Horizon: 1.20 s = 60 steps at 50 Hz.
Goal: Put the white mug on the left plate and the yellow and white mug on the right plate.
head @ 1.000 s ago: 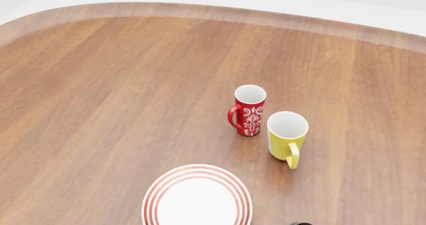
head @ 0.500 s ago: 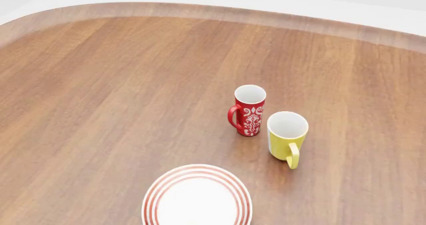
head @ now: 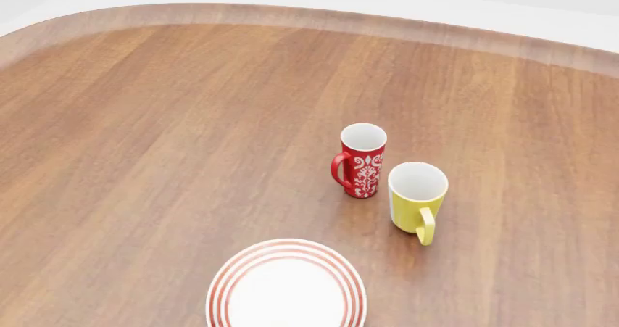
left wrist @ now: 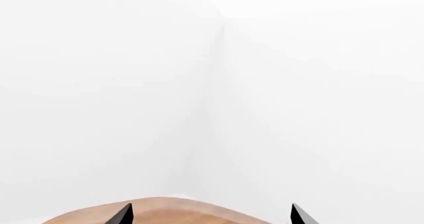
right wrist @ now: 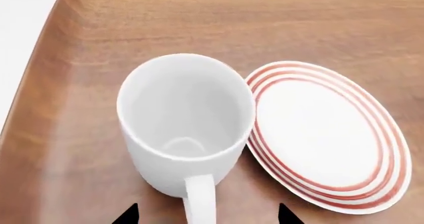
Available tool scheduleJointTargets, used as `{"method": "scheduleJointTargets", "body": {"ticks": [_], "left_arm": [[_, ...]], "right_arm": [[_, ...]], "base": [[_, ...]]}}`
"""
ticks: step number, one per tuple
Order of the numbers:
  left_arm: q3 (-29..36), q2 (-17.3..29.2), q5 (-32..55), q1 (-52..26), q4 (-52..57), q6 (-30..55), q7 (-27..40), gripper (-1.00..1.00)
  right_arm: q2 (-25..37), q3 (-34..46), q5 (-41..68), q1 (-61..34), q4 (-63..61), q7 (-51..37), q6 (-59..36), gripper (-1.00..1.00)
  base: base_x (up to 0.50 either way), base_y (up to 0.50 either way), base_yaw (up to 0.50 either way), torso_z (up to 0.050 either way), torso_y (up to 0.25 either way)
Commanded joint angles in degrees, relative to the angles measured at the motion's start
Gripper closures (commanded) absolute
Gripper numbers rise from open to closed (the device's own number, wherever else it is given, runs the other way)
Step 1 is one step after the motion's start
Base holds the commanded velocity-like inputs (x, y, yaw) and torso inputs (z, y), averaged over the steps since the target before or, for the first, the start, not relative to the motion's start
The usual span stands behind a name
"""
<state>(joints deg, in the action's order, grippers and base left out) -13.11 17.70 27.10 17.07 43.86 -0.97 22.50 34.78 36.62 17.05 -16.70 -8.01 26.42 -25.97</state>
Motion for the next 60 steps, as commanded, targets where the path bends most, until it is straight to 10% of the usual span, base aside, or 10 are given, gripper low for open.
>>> {"method": "scheduleJointTargets", "body": {"ticks": [1, 60], "left_arm": [[-0.4, 0.3, 0.4, 0.2, 0.2, -0.2, 0.4, -1.00], [-0.6, 1.2, 2.2, 1.2, 1.5, -1.5, 1.4, -1.00]], "right_arm": [[-0.9, 2.5, -1.8, 0.1, 3.6, 1.1, 1.1, -1.00], [-5.8, 6.1, -3.9, -4.4, 15.7, 3.4, 3.0, -1.00]], "base": [[0.00, 0.00, 0.00, 0.000, 0.000], [0.00, 0.00, 0.00, 0.000, 0.000]]}}
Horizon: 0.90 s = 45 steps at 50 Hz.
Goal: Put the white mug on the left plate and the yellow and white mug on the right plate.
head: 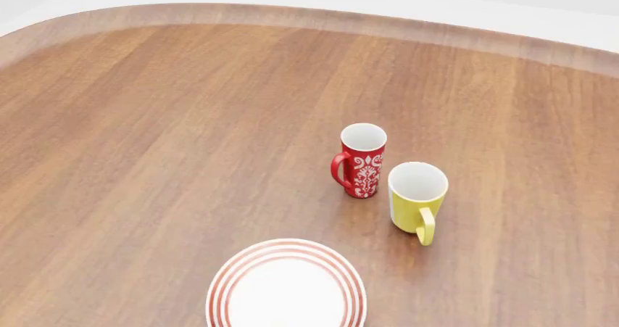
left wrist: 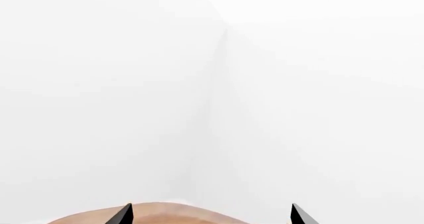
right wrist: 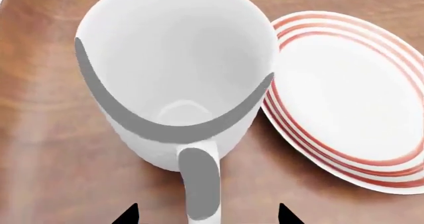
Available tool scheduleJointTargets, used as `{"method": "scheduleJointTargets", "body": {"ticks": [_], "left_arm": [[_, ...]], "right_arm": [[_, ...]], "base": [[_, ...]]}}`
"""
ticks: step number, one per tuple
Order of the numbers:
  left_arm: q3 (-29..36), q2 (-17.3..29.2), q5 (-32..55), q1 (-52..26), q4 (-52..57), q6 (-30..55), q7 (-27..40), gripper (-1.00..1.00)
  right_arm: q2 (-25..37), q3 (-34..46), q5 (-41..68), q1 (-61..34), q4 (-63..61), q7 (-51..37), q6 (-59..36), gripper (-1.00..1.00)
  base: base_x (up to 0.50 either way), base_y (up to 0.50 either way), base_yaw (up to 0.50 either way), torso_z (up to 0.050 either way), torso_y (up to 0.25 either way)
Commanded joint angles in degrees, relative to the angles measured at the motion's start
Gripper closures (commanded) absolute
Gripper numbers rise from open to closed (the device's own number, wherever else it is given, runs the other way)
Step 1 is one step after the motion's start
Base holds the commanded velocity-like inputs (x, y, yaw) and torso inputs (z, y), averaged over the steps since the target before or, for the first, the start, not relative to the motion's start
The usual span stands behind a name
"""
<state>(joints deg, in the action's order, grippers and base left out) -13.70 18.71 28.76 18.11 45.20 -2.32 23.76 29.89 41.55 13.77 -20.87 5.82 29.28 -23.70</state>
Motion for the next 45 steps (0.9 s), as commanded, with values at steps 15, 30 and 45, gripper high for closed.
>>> {"method": "scheduleJointTargets", "body": {"ticks": [15, 30, 45], "left_arm": [[0.3, 0.5, 0.3, 0.3, 0.2, -0.3, 0.2, -1.00], [1.4, 0.7, -0.2, -0.1, -0.2, -0.3, 0.1, -1.00], [1.8, 0.9, -0.5, -0.3, -0.3, -0.5, 0.3, -1.00]], "right_arm": [[-0.3, 0.7, 0.1, 0.5, 0.3, 0.1, 0.6, 1.00], [4.3, -1.9, 0.7, 1.5, -13.5, -3.3, -2.2, 1.00], [4.8, -4.3, 1.8, 1.9, -17.1, -5.2, -0.6, 1.00]], "base": [[0.00, 0.00, 0.00, 0.000, 0.000], [0.00, 0.00, 0.00, 0.000, 0.000], [0.00, 0.00, 0.00, 0.000, 0.000]]}}
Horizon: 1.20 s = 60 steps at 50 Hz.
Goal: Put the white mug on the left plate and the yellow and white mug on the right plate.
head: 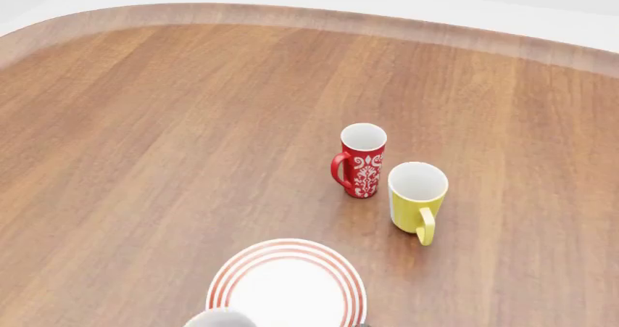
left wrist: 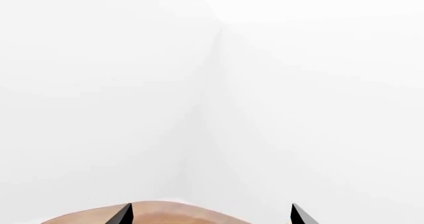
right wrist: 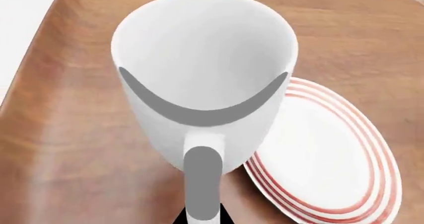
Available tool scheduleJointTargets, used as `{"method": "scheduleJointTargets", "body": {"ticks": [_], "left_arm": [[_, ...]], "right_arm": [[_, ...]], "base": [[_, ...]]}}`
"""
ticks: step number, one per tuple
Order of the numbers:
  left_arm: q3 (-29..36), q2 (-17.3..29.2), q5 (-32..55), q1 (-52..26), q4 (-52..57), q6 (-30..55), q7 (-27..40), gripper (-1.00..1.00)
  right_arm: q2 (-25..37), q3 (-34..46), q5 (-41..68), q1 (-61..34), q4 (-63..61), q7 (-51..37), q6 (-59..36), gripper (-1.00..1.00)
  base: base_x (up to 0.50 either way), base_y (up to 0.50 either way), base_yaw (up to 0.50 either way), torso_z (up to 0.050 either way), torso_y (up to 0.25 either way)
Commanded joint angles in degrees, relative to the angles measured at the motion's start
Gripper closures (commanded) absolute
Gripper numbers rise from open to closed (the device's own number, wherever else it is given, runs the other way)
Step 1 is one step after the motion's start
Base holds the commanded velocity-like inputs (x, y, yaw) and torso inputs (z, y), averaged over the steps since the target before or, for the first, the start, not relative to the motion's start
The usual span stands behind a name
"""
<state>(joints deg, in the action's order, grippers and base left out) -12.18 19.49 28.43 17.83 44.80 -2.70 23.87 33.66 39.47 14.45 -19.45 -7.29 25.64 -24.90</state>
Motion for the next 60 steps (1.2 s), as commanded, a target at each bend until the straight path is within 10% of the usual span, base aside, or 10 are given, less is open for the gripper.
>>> {"method": "scheduleJointTargets", "body": {"ticks": [1, 60], "left_arm": [[0.2, 0.2, -0.1, 0.0, 0.2, -0.1, 0.2, -1.00], [-0.2, 0.9, 1.2, 2.1, 1.9, -1.8, 0.9, -1.00]], "right_arm": [[0.9, -2.8, 1.5, 0.4, -3.8, -1.8, 0.6, 1.00], [-18.6, -7.6, 4.8, -19.1, 40.5, -3.8, 0.6, 1.00]], "base": [[0.00, 0.00, 0.00, 0.000, 0.000], [0.00, 0.00, 0.00, 0.000, 0.000]]}}
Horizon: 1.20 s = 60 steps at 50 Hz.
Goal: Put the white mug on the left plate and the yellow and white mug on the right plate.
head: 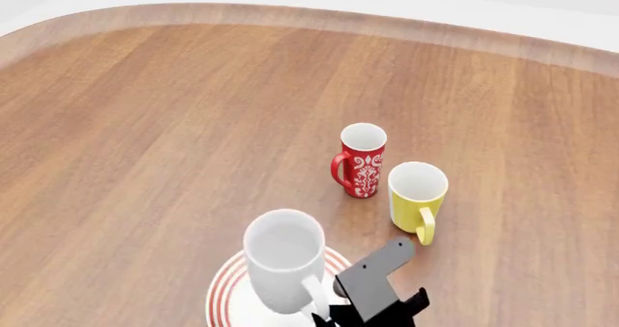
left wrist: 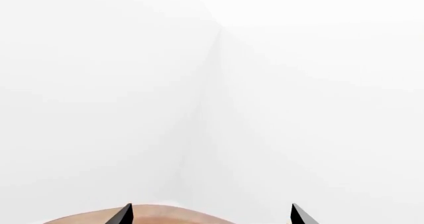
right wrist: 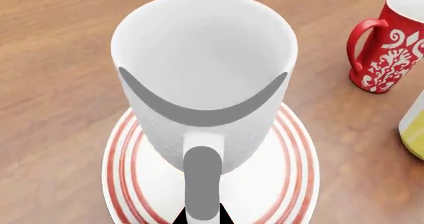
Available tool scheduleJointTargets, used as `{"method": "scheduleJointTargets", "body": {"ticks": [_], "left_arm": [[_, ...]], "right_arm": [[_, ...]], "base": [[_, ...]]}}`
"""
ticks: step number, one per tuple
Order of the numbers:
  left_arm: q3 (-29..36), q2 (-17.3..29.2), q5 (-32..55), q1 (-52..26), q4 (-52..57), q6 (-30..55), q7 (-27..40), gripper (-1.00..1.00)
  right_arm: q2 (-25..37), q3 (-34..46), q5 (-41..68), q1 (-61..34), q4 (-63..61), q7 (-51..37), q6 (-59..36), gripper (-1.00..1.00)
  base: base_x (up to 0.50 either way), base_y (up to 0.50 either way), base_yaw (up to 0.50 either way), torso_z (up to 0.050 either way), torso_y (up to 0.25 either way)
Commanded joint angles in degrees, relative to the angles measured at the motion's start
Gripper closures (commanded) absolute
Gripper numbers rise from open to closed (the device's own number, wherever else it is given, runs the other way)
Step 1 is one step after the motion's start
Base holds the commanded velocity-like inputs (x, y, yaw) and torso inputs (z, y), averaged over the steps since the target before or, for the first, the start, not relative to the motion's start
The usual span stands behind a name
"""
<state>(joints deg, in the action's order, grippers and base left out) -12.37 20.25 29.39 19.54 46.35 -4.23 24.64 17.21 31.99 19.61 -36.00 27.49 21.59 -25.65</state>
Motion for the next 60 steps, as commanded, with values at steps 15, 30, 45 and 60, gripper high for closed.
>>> {"method": "scheduleJointTargets", "body": {"ticks": [15, 30, 45, 60], "left_arm": [[-0.1, 0.6, 0.7, 0.3, 0.6, -0.3, 0.4, -1.00], [0.0, 0.8, 0.7, 0.6, 0.7, -0.6, 0.5, -1.00], [0.8, 0.7, 0.1, 0.9, 0.9, -0.8, 0.5, -1.00], [3.0, 1.6, 0.5, -1.8, 0.9, 0.5, 0.2, -1.00]], "right_arm": [[-5.2, 1.9, -2.0, -4.9, 14.5, 2.3, 5.4, 1.00], [-4.5, 1.1, -1.4, -4.3, 11.3, 0.4, 5.5, -1.00], [21.5, -17.9, 13.1, 40.9, -51.4, -16.7, 0.8, -1.00], [22.2, -29.1, 18.3, 41.5, -63.6, -22.1, 8.3, -1.00]], "base": [[0.00, 0.00, 0.00, 0.000, 0.000], [0.00, 0.00, 0.00, 0.000, 0.000], [0.00, 0.00, 0.00, 0.000, 0.000], [0.00, 0.00, 0.00, 0.000, 0.000]]}}
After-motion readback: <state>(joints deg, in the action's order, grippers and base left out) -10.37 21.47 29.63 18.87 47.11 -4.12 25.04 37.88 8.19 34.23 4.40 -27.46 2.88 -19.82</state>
